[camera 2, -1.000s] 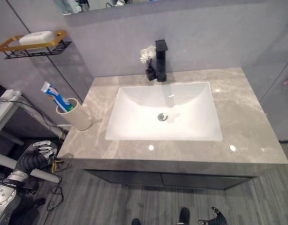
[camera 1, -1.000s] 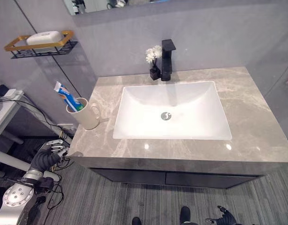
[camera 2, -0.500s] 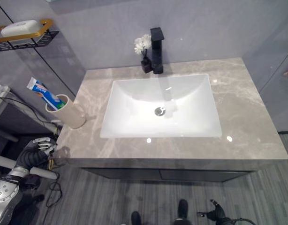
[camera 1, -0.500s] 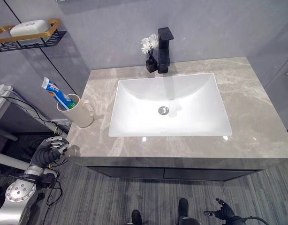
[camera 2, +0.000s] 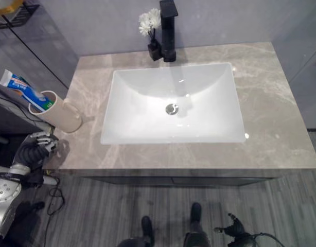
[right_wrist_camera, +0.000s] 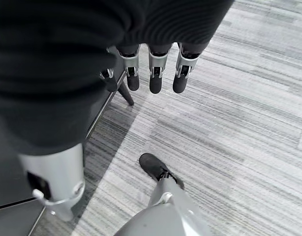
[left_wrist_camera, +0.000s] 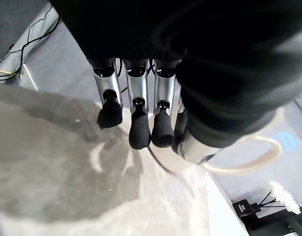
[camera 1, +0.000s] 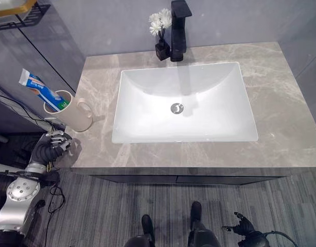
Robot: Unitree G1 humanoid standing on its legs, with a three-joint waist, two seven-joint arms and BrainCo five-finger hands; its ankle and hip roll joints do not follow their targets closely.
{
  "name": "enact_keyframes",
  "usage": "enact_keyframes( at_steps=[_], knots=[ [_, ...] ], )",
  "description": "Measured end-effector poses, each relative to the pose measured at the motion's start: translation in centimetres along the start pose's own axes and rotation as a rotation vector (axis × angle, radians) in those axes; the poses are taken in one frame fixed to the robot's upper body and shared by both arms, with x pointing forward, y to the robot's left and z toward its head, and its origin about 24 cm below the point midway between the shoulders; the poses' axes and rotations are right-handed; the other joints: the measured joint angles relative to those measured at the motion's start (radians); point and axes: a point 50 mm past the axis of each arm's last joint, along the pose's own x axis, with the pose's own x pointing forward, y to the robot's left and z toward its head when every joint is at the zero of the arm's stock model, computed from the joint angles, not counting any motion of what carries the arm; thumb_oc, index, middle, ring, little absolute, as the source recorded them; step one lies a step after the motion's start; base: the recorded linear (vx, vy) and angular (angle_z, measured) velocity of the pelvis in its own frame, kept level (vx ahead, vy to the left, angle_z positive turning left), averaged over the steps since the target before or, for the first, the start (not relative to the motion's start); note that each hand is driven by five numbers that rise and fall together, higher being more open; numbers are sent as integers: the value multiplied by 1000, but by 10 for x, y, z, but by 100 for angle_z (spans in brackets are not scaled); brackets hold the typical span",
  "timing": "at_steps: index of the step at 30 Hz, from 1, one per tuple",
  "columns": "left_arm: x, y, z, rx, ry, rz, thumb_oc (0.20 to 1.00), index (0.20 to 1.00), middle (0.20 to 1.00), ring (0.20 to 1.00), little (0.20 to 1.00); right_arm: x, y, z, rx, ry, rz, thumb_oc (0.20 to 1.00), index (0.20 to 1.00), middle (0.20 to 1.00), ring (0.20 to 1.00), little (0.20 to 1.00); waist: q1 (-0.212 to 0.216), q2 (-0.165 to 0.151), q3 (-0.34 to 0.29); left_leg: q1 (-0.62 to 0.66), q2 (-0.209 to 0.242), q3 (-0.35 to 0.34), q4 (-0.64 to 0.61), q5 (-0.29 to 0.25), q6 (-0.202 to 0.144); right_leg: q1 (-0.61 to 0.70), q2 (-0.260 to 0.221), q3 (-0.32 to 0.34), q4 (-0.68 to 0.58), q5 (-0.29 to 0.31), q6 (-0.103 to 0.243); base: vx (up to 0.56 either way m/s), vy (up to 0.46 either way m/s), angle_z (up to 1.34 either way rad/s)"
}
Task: Put brush and paste in cup on sink, flatten towel.
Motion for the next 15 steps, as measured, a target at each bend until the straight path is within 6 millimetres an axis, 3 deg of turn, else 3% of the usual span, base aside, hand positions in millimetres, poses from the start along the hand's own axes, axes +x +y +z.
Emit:
enact_keyframes(
  at_steps=[9,15],
  knots=[
    [23,6,28,46,-94,24,200,200,200,200,200,4,-3,16,-32,-54,-8,1000,1000,1000,1000,1000,1,-13,37,-41,-2,-12,0,10,1,-35,-2,-9,0,6,-3,-3,0,2],
    [36,7,45,61,-150,38,200,200,200,200,200,4,-6,13,-18,-35,-18,1000,1000,1000,1000,1000,2,-9,43,-78,-3,-21,0,15,0,-66,-4,-18,0,7,-3,-3,-6,4]
  ],
)
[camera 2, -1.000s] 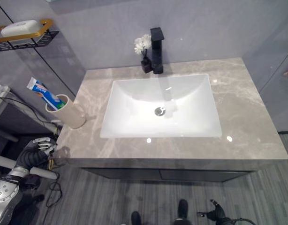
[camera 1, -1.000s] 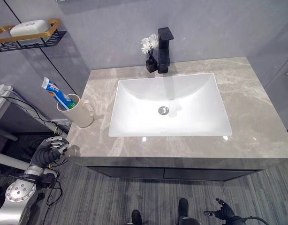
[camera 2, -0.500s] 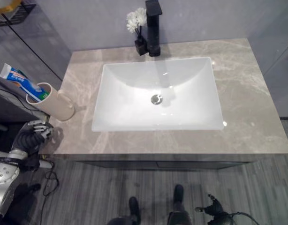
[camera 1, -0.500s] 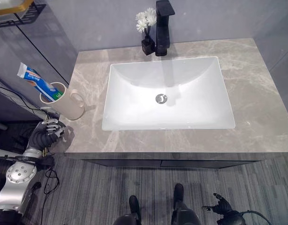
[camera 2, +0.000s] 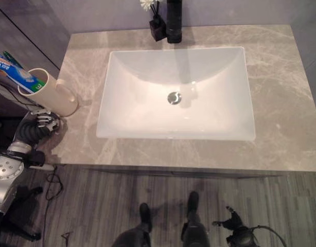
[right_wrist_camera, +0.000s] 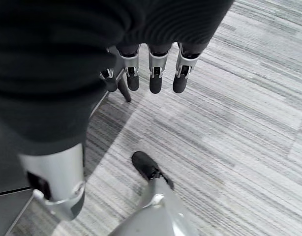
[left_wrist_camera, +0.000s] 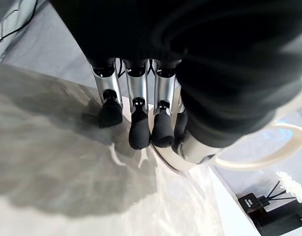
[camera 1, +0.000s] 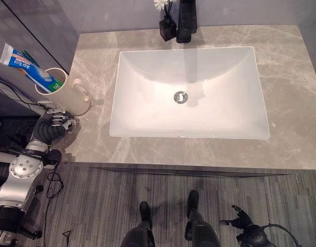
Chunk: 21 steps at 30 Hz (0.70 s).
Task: Put brush and paste in cup on sink, flatten towel.
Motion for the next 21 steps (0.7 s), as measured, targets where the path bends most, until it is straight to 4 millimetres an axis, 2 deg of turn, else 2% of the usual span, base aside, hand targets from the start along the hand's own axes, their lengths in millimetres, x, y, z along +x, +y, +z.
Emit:
enact_keyframes(
  at_steps=[6,10,14,18,21],
  knots=[
    [25,-3,20,-3,-74,20,200,200,200,200,200,2,-4,23,-79,-110,16,1000,1000,1000,1000,1000,-6,2,30,-4,1,0,0,3,0,-4,2,-1,0,3,-2,0,0,0],
    [37,-3,29,-2,-100,40,200,200,200,200,200,5,-8,23,-74,-94,4,1000,1000,1000,1000,1000,-16,3,32,-16,1,1,0,3,-1,-18,2,1,0,4,-3,0,0,0],
    [43,3,34,-6,-115,87,200,200,200,200,200,5,-8,23,-74,-89,1,1000,1000,1000,1000,1000,-27,1,39,-26,2,5,0,4,-1,-30,4,7,0,7,-5,-4,-5,-3],
    [49,6,37,-26,-121,147,200,200,200,200,200,7,-10,31,-71,-113,-8,1000,1000,1000,1000,1000,-31,-2,41,-33,6,20,0,5,-1,-44,9,19,0,11,-7,-5,-28,-10],
    [43,4,34,-9,-121,135,200,200,200,200,200,7,-12,31,-63,-110,-24,1000,1000,1000,1000,1000,-30,-2,41,-29,7,23,0,5,-1,-43,10,22,1,12,-8,10,-21,-3]
  ],
)
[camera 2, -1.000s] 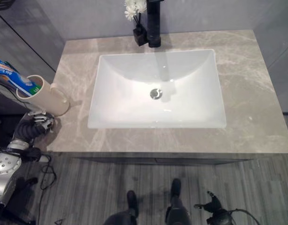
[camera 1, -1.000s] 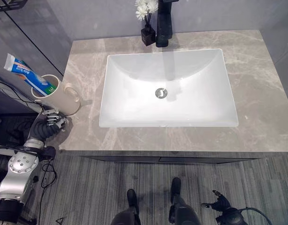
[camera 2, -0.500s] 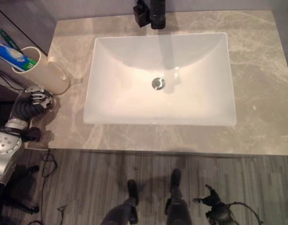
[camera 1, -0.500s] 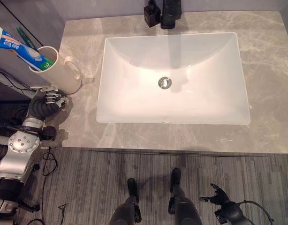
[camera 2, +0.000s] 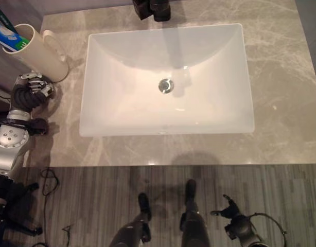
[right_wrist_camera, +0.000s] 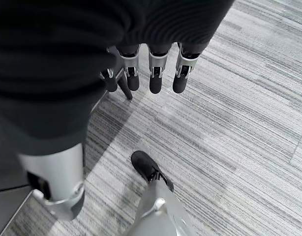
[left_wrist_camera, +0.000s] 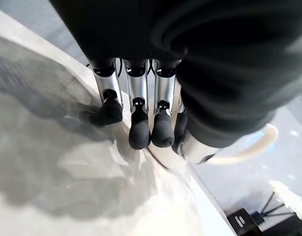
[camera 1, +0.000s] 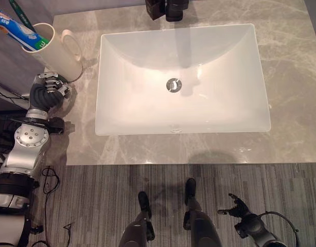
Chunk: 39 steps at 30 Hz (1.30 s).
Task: Put brush and paste in cup on sink, flatten towel.
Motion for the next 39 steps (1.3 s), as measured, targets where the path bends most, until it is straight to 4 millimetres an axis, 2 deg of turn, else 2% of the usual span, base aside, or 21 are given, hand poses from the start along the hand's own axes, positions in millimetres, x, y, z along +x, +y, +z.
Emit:
enact_keyframes(
  at_steps=[2,8,15,22,26,33,39],
  knots=[
    [-9,2,-7,17,20,-3,200,200,200,200,200,0,0,-3,-2,11,2,1000,1000,1000,1000,1000,-7,0,0,16,1,2,0,0,0,15,1,2,0,0,0,0,0,0],
    [-10,6,-13,25,47,11,200,200,200,200,200,-1,0,-3,-3,13,3,1000,1000,1000,1000,1000,-11,-9,-4,15,1,-1,0,1,-3,14,1,2,0,0,0,0,0,0],
    [11,14,4,13,-6,80,200,200,200,200,200,-1,2,-3,-9,10,9,1000,1000,1000,1000,1000,-25,-38,-24,-23,3,3,0,8,-4,-28,5,7,0,10,-8,0,0,-1],
    [25,12,12,37,-15,84,200,200,200,200,200,-1,4,-5,-18,23,17,1000,1000,1000,1000,1000,-24,-40,-25,-38,2,2,0,9,-5,-42,4,7,0,11,-8,0,0,0],
    [40,18,27,30,-52,132,200,200,200,200,200,0,6,0,-20,-1,27,1000,1000,1000,1000,1000,-24,-44,-27,-83,1,0,0,22,-4,-86,4,6,0,23,-11,3,0,1],
    [57,18,41,42,-71,159,200,200,200,200,200,1,7,7,-15,-31,32,1000,1000,1000,1000,1000,-30,-48,-26,-104,2,-1,0,24,-4,-106,5,6,0,26,-12,0,0,0],
    [76,28,69,60,-118,197,200,200,200,200,200,2,12,14,-4,-54,47,1000,1000,1000,1000,1000,-36,-72,-20,-136,3,-3,0,29,-5,-137,6,5,0,30,-14,0,0,0]
  ],
)
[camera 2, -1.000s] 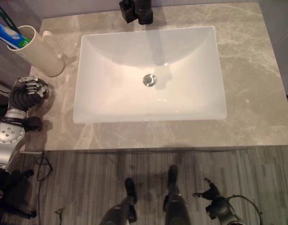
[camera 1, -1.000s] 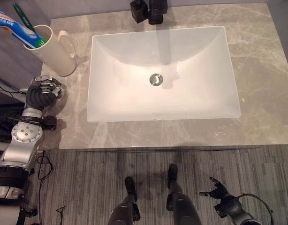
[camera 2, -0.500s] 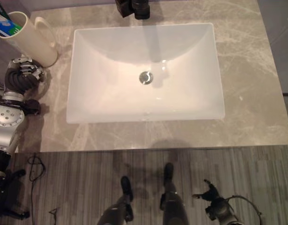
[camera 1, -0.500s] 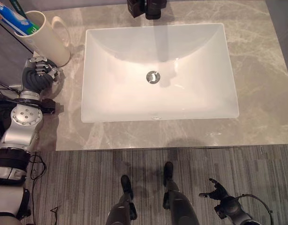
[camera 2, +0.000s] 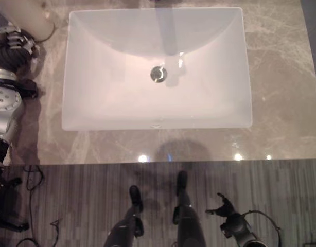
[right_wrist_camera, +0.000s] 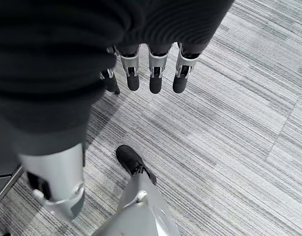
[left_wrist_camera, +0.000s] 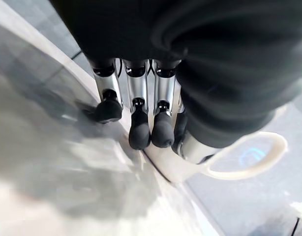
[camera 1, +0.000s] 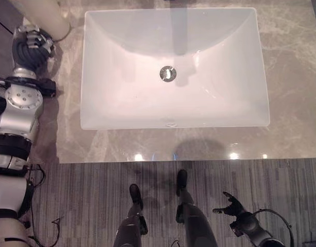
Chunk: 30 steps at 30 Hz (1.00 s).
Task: Put brush and paste in cup on sink, flatten towel.
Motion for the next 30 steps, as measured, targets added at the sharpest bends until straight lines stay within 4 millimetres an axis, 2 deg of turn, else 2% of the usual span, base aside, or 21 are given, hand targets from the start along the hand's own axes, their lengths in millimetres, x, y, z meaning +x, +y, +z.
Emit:
enact_keyframes(
  at_steps=[16,21,27,30],
  knots=[
    [33,26,29,40,0,115,200,200,200,200,200,2,4,12,20,-51,14,1000,1000,1000,1000,1000,-29,-21,3,-43,-1,10,0,0,0,-52,7,15,0,6,0,1,2,0],
    [39,48,29,66,42,190,200,200,200,200,200,2,7,15,25,-64,22,1000,1000,1000,1000,1000,-47,-36,-2,-48,-2,34,0,-3,2,-70,8,37,0,11,1,27,28,-11],
    [38,55,25,92,75,208,200,200,200,200,200,2,11,16,15,-70,46,1000,1000,1000,1000,1000,-61,-38,-3,-45,-6,39,0,-4,3,-71,8,45,0,14,3,17,25,-3],
    [40,58,29,90,69,216,200,200,200,200,200,2,14,17,22,-76,65,1000,1000,1000,1000,1000,-59,-54,-14,-55,-10,50,0,-4,3,-87,8,56,0,18,1,13,11,-6]
  ],
)
